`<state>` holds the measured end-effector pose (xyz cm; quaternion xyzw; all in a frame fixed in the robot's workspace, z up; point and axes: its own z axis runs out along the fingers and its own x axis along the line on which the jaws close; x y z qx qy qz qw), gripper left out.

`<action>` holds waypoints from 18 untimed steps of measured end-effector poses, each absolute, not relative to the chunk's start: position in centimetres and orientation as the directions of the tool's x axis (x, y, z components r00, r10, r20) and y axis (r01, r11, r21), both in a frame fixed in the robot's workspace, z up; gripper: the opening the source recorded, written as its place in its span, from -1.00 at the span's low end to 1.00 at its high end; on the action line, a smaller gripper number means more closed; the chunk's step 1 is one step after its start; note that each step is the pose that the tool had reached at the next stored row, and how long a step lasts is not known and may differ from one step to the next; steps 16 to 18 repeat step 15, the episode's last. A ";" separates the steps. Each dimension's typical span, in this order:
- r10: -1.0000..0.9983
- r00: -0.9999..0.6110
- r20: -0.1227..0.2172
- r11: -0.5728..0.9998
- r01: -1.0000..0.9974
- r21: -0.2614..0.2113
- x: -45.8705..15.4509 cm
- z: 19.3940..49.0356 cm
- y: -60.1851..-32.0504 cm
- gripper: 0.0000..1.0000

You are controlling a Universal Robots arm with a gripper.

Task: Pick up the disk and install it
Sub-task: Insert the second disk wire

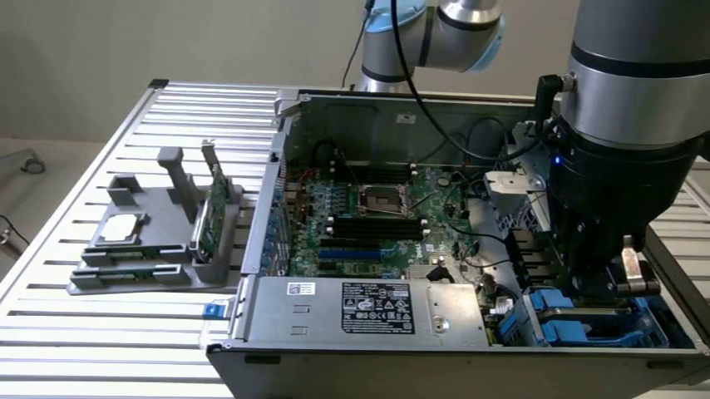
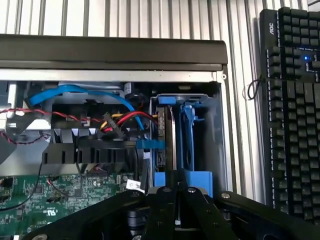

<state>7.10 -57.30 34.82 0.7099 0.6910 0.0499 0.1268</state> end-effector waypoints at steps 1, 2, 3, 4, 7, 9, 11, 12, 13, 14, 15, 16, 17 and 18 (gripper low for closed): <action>0.994 0.040 -0.104 -0.013 0.968 0.249 7.1 34.8 -57.3 -0.79; 0.994 0.040 -0.103 -0.013 0.968 0.249 7.1 34.8 -57.3 -0.79; 0.994 0.040 -0.103 -0.013 0.968 0.249 7.1 34.8 -57.3 -0.79; 0.994 0.040 -0.103 -0.013 0.968 0.249 7.1 34.8 -57.3 -0.79; 0.994 0.040 -0.103 -0.013 0.968 0.249 7.1 34.8 -57.3 -0.79; 0.994 0.040 -0.103 -0.013 0.968 0.249 7.1 34.8 -57.3 -0.79; 0.994 0.040 -0.103 -0.013 0.968 0.249 7.1 34.8 -57.3 -0.79; 0.994 0.040 -0.103 -0.013 0.968 0.249 7.1 34.8 -57.3 -0.79; 0.994 0.040 -0.103 -0.013 0.968 0.249 7.1 34.9 -57.3 -0.79; 0.994 0.040 -0.103 -0.013 0.968 0.249 7.1 34.9 -57.3 -0.79; 0.994 0.040 -0.103 -0.013 0.968 0.249 7.1 34.9 -57.3 -0.79; 0.994 0.040 -0.103 -0.013 0.968 0.249 7.1 34.9 -57.3 -0.79; 0.994 0.040 -0.103 -0.013 0.968 0.249 7.1 34.9 -57.3 -0.79; 0.994 0.040 -0.103 -0.013 0.968 0.249 7.1 34.9 -57.3 -0.79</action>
